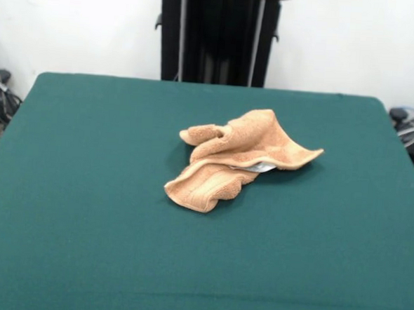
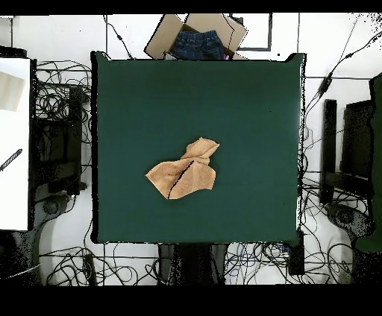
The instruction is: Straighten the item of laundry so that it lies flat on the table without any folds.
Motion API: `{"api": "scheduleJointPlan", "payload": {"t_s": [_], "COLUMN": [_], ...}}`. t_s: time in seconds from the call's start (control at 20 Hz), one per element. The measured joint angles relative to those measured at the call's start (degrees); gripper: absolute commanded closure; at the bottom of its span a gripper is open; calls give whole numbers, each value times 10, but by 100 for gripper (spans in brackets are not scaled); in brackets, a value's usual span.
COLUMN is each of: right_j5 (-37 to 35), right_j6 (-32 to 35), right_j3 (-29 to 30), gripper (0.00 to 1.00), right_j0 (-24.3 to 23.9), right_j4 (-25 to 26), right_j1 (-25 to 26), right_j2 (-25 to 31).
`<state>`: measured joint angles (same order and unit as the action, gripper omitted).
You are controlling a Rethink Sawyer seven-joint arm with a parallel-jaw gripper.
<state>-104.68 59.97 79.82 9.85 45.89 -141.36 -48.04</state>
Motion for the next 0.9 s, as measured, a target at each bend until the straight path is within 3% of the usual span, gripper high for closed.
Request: {"api": "scheduleJointPlan", "payload": {"t_s": [0.4, 0.9], "right_j5": [-93, -50], "right_j6": [-1, -1], "right_j3": [-19, -6], "gripper": [0, 0], "right_j0": [12, 32], "right_j4": [0, 6], "right_j1": [44, 44], "right_j2": [-29, -72]}}
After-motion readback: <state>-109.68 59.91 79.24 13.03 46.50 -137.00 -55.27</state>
